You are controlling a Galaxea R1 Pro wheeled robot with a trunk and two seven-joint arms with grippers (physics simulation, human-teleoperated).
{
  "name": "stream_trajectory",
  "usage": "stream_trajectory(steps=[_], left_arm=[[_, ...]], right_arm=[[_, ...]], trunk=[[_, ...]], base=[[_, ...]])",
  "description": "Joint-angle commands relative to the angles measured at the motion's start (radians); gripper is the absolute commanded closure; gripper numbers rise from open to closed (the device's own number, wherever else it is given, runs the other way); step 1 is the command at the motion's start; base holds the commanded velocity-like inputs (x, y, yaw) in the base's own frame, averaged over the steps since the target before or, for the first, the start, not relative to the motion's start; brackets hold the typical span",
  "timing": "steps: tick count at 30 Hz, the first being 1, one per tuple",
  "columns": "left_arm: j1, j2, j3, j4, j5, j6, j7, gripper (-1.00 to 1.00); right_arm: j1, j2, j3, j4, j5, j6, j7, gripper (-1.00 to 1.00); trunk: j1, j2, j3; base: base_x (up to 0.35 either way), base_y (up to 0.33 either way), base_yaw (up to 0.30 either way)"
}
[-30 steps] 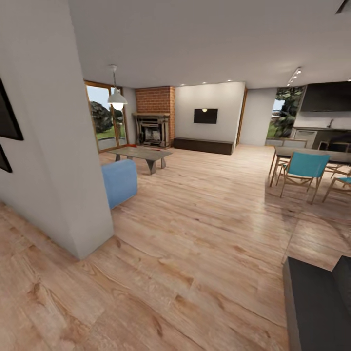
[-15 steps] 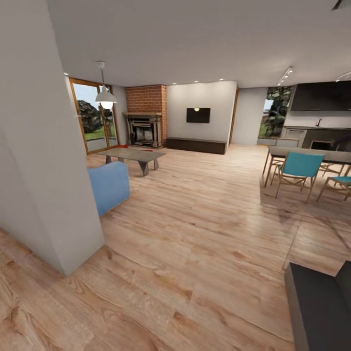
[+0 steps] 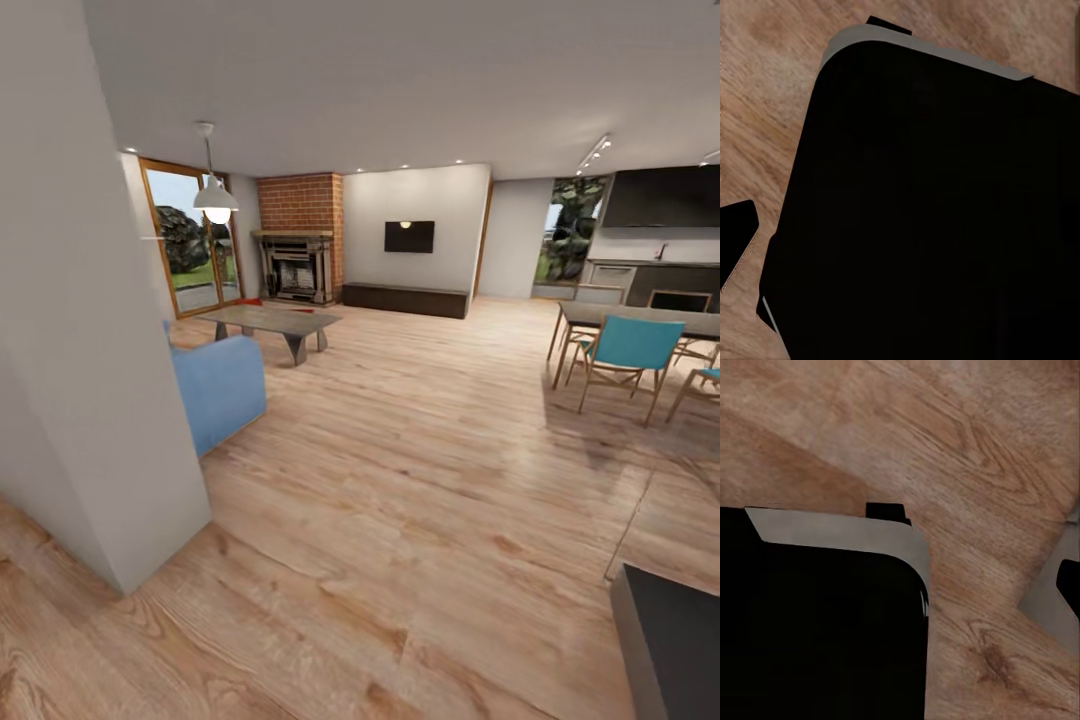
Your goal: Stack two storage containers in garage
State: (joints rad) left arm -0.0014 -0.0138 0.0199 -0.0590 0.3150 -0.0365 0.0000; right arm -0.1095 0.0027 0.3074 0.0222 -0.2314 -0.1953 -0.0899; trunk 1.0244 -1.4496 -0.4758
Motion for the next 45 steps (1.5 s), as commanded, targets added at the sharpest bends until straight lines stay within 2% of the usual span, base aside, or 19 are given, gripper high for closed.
stream_trajectory(steps=[1,10,27,45], left_arm=[[0.0,0.0,0.002,0.0,0.004,-0.002,0.0,-1.0],[0.0,-0.001,0.002,0.001,0.003,-0.002,0.0,-1.0],[0.0,-0.003,0.002,0.001,0.002,-0.003,0.0,-1.0],[0.0,-0.003,0.0,-0.001,0.001,-0.003,0.0,-1.0]], right_arm=[[-0.001,0.0,0.009,0.002,-0.009,-0.005,-0.001,-1.0],[-0.001,0.001,0.009,0.002,-0.008,-0.006,-0.001,-1.0],[-0.001,0.001,0.009,0.002,-0.01,-0.006,-0.001,-1.0],[-0.001,0.0,0.01,0.002,-0.01,-0.006,-0.001,-1.0]], trunk=[[0.001,0.0,-0.001],[0.001,0.0,-0.001],[0.001,0.0,-0.001],[0.001,0.0,-0.001]], base=[[0.322,0.051,0.0],[0.322,0.013,-0.002],[0.322,0.0,-0.248],[0.322,0.0,-0.012]])
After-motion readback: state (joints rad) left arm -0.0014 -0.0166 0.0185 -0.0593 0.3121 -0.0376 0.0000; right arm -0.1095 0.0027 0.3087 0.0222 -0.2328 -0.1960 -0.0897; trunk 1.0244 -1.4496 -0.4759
